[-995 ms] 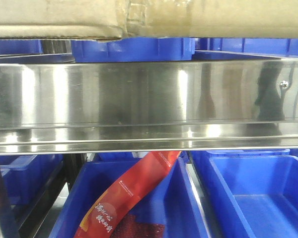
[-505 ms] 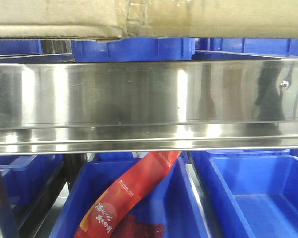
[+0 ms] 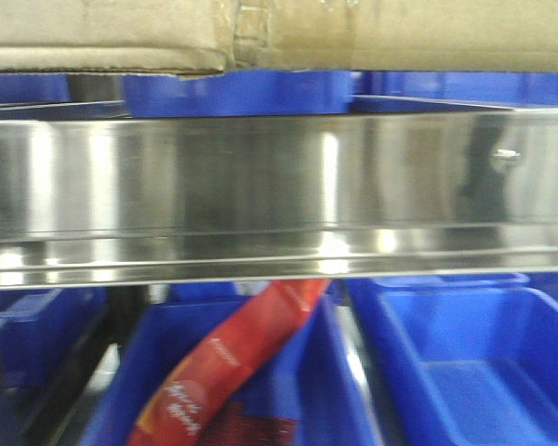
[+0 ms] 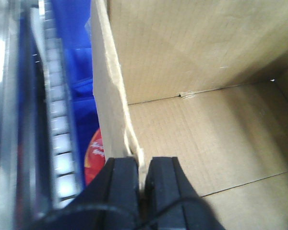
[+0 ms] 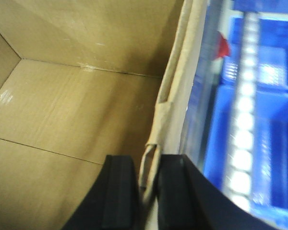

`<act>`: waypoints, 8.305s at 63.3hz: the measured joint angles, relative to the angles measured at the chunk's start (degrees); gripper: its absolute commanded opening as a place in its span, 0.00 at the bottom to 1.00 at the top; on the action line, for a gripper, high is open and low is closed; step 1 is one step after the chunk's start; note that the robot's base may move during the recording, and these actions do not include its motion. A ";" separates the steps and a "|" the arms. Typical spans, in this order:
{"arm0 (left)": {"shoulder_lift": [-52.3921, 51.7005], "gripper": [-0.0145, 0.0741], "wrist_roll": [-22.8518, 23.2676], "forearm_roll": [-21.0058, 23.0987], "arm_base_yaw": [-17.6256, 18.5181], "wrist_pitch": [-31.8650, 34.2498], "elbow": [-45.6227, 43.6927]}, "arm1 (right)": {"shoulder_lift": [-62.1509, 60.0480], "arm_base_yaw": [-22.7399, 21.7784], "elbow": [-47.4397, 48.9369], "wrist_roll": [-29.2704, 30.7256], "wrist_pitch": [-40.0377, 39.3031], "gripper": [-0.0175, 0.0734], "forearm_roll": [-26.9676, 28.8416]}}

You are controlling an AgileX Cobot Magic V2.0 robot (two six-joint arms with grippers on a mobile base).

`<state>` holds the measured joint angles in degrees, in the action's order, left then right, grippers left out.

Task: Grab carton from right shelf to conveyor
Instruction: 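Pull the held carton back from the shelf with both grippers, then hold the carton with both grippers while the base turns away, then carry the carton with both grippers over the grey conveyor belt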

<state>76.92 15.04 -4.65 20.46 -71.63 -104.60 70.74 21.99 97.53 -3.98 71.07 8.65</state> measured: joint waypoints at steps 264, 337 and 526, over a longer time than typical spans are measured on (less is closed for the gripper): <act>-0.27 0.14 0.00 -0.73 0.00 -0.10 0.20 | -0.04 0.00 0.00 0.00 -0.50 0.12 0.22; -0.27 0.14 0.00 -2.09 0.00 0.37 0.20 | -0.04 0.00 -0.03 0.00 -9.06 0.12 0.33; -0.27 0.14 0.00 -3.35 0.00 10.05 0.20 | -0.04 0.00 -0.25 0.12 -11.07 0.12 -0.15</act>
<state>76.65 15.04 -8.00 20.46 -61.58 -104.41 70.69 21.99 97.29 -3.86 60.01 8.50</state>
